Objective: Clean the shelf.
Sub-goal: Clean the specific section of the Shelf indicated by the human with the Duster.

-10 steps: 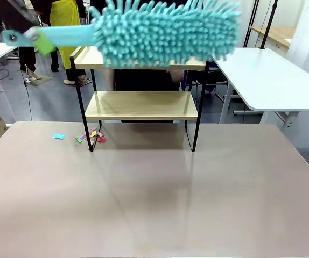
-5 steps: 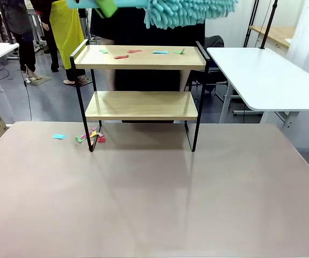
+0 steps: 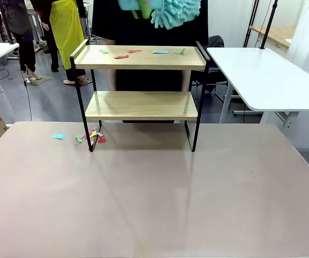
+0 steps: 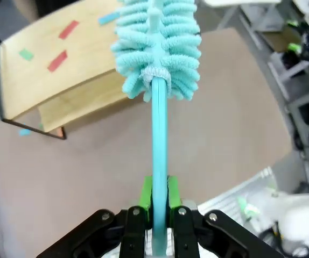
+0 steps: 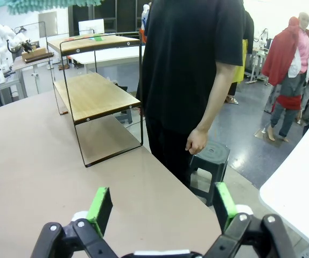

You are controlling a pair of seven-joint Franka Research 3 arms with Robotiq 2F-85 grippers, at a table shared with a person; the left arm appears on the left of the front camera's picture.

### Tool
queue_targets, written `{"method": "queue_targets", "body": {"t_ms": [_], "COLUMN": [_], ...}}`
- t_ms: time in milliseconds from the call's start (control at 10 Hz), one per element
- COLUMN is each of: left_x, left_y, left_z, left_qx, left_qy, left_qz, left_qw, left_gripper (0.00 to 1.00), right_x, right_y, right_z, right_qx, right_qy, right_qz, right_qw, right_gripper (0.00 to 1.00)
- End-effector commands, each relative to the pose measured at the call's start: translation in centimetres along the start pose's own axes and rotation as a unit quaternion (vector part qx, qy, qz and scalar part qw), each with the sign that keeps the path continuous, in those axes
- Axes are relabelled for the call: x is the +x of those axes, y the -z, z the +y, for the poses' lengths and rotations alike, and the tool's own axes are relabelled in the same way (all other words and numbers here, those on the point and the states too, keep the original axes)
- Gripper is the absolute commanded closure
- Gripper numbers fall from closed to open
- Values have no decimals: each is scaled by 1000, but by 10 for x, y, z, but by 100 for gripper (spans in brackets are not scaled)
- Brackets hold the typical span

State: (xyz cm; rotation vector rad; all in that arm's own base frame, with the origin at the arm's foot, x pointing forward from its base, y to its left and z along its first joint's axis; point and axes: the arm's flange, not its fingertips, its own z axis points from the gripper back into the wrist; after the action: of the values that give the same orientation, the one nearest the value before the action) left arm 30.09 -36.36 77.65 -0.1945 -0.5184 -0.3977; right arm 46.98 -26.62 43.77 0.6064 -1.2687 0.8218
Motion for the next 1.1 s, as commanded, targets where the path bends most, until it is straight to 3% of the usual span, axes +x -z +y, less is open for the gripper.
{"method": "queue_targets", "body": {"t_ms": [0, 100, 500, 1000], "left_x": [35, 45, 74, 76], "left_y": [20, 33, 77, 124], "left_z": [-39, -54, -96, -108], "left_qx": [28, 60, 102, 105], "left_qy": [-34, -49, -90, -108], "left_qz": [-10, -37, -35, 15], "left_qw": [999, 996, 990, 989], "left_gripper": [87, 87, 87, 87], "right_x": [3, 3, 3, 3], "right_y": [1, 1, 1, 1], "right_z": [1, 1, 1, 1], "right_qx": [0, 0, 0, 0], "right_qy": [-3, -3, -3, -3], "right_qz": [-2, -2, -2, -2], "right_qw": [1000, 1000, 1000, 1000], "right_gripper": [0, 0, 0, 0]}}
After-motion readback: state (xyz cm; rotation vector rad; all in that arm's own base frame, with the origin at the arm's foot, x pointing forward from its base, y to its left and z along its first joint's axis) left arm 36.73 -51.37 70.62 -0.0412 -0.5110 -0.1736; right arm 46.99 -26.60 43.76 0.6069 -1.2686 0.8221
